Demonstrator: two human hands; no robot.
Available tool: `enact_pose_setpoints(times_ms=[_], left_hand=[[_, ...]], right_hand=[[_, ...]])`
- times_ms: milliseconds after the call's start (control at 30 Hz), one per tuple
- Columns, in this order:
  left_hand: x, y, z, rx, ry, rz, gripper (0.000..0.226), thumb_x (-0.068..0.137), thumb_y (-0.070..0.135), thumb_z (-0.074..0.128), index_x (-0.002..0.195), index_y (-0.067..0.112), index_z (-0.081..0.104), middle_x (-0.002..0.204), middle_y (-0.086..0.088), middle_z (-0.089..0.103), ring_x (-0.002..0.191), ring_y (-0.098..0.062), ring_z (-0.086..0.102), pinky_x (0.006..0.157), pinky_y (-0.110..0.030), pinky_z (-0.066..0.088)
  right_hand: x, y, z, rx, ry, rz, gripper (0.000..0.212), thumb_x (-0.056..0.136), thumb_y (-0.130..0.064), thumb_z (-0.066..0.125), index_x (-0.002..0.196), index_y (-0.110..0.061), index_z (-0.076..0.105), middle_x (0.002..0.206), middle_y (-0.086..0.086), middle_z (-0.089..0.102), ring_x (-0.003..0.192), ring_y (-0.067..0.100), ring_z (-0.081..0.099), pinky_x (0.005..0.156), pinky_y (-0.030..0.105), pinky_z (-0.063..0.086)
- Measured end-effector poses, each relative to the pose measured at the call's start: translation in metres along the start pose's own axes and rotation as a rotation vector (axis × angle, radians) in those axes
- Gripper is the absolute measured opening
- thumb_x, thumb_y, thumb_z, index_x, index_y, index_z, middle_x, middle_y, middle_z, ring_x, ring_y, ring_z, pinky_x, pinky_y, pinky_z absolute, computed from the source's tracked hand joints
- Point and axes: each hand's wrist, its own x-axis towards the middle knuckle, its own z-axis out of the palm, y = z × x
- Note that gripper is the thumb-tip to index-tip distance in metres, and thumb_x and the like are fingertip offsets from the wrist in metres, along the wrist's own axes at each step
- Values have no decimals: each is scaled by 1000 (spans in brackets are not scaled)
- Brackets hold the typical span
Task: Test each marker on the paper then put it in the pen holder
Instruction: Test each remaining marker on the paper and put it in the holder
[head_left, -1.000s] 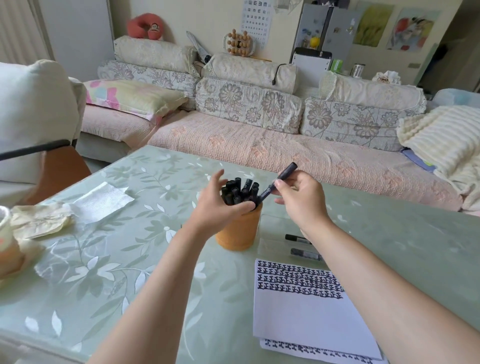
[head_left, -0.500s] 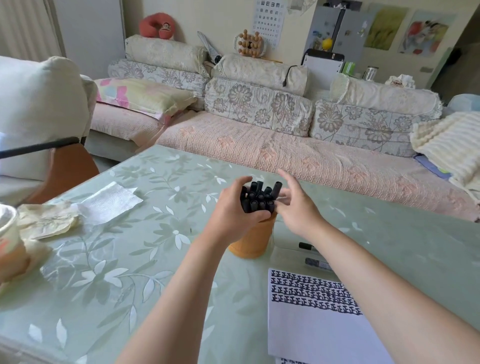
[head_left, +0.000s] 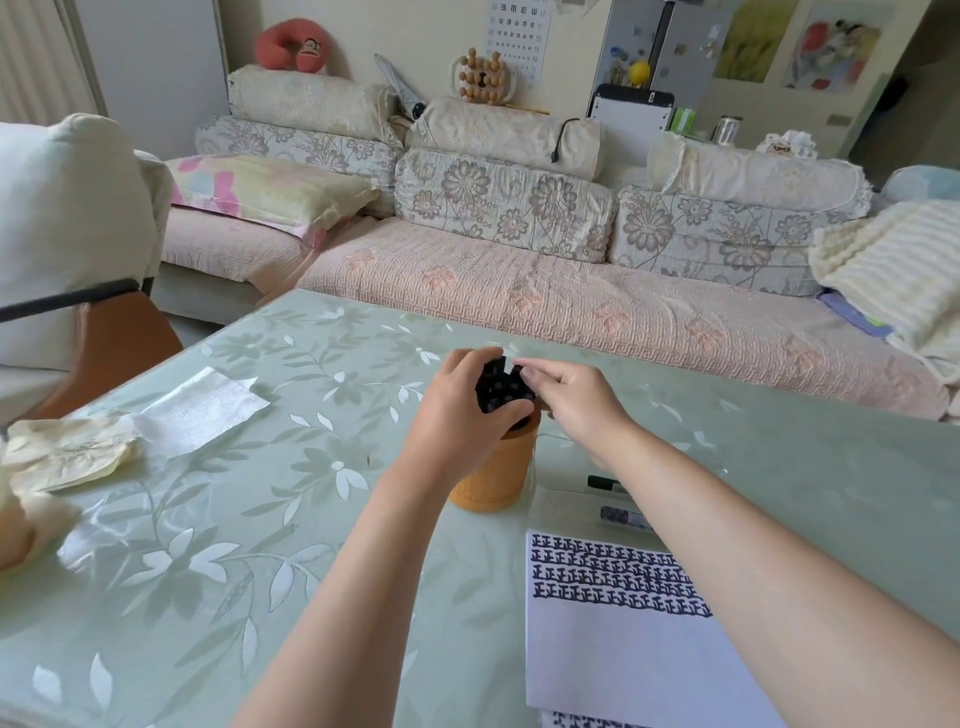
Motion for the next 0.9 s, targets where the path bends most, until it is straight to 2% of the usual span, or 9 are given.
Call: enact_pose_setpoints(times_ms=[67,167,300,400,500,600,667,767,900], left_hand=[[0,1,2,44,-5,7,59,78,38,75,130,22,52,122,8,47,108,-9,51,90,-19,39],[1,5,7,146,-14,38,62,78,40,74,131,18,51,130,5,46,114,-15,50,91,-27,43],[3,11,11,246,-12,-21,57,77,43,72,126,19,55,124,6,48,108,-19,53,85,-32,46],[0,14,14,302,48,-1,59,74,45,73,125,21,54,124,2,48,111,-23,51,90,-36,45],[-5,20,15,407,152,134,60,74,47,72,125,21,54,131,0,47,118,-24,44,99,-39,38],[-15,34,14,385,224,316,42,81,37,69,119,21,60,127,1,50,114,-20,44,96,-34,37],[-23,41,18,417,226,445,34,83,33,67,114,21,64,121,2,55,108,-20,48,92,-34,38],[-37,40,30,379,28,522,33,87,33,63,117,19,63,115,3,56,106,-19,51,92,-35,42],[-56,29,55,423,-284,449,45,92,42,55,132,22,52,128,6,51,117,-16,46,99,-36,43]], right_hand=[[-3,1,-6,-21,-29,7,32,101,-31,52,129,-22,64,129,-7,63,113,7,58,94,24,46],[-10,8,-24,-124,-67,62,36,103,-30,46,136,-19,57,126,-7,61,106,7,64,96,37,49],[-26,32,-58,-537,-103,73,20,96,-23,58,108,-27,73,109,-10,72,102,10,64,94,29,47],[-41,44,-77,-835,-59,9,21,92,-21,61,102,-31,75,107,-9,72,105,11,62,91,27,48],[-50,54,-88,-970,-109,22,23,91,-19,60,104,-31,74,110,-7,71,105,16,63,91,31,51],[-52,63,-91,-1072,-192,70,26,89,-16,58,105,-29,73,112,-5,70,102,20,64,86,37,54],[-51,66,-93,-1088,-217,83,27,89,-16,57,106,-29,73,112,-6,70,100,19,64,84,36,55],[-48,66,-95,-1071,-239,115,27,87,-15,60,106,-29,73,111,-7,70,98,18,64,84,36,56],[-43,71,-94,-1020,-228,162,33,82,-8,60,100,-33,74,108,-6,69,92,20,66,81,36,57]])
